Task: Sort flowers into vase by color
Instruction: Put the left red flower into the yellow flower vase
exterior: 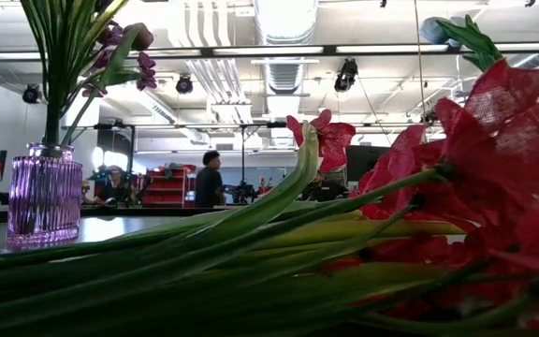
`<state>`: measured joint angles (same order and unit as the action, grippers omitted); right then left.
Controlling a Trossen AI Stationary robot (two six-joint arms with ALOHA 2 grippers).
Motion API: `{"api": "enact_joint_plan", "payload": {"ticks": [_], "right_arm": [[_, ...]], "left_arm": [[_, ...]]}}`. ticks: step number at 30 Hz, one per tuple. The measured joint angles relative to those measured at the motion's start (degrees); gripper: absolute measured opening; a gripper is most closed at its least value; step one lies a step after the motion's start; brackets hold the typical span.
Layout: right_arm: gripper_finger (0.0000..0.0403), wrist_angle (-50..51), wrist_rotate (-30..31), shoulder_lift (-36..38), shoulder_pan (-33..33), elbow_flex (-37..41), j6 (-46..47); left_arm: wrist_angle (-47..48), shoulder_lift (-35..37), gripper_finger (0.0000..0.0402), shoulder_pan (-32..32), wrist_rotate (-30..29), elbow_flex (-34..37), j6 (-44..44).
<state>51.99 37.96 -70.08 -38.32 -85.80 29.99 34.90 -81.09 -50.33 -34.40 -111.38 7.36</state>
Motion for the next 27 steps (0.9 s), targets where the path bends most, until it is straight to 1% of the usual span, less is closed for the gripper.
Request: {"api": "enact_joint_plan", "payload": {"ticks": [3,6,8,11,13,15,17,21,24,27], "right_arm": [[0.0219,-11.36,2.40,-0.20,-0.01,0.00,-3.03],[0.0219,-22.95,2.55,-0.20,0.33,0.00,-6.40],[0.0219,-29.93,2.44,-0.20,0.36,0.00,-10.47],[0.0219,-39.51,2.13,-0.20,0.36,0.00,-17.45],[0.0219,-44.06,2.10,-0.20,0.37,-0.02,-20.43],[0.0223,-46.67,1.99,-0.20,0.66,-0.02,-22.31],[0.0233,-47.17,1.86,-0.20,0.86,-0.12,-23.48],[0.0271,-47.13,1.64,-0.28,1.17,-0.17,-23.41],[0.0300,-47.43,1.42,-0.96,1.59,-0.20,-23.67],[0.0315,-48.94,2.19,-1.78,2.09,-0.20,-25.13]], "left_arm": [[-5.10,-0.69,0.0002,3.78,-0.76,-0.33,-2.74],[-11.58,-1.94,0.0002,7.91,-0.69,-0.34,-2.85],[-15.31,-3.04,0.0003,10.60,-0.61,-0.34,-3.00],[-19.04,-4.63,0.0004,14.17,2.18,-0.34,-2.95],[-20.38,-5.67,0.0004,16.55,3.38,-0.34,-1.97],[-20.25,-6.61,0.0004,18.48,3.48,-0.34,-0.39],[-20.18,-7.80,0.0004,20.49,3.50,-0.34,0.70],[-20.10,-9.76,0.0005,23.66,3.53,-0.32,1.83],[-20.42,-11.09,0.0005,26.16,3.53,-0.32,4.41],[-20.28,-13.06,0.0005,28.54,3.59,-0.32,7.70]]}}
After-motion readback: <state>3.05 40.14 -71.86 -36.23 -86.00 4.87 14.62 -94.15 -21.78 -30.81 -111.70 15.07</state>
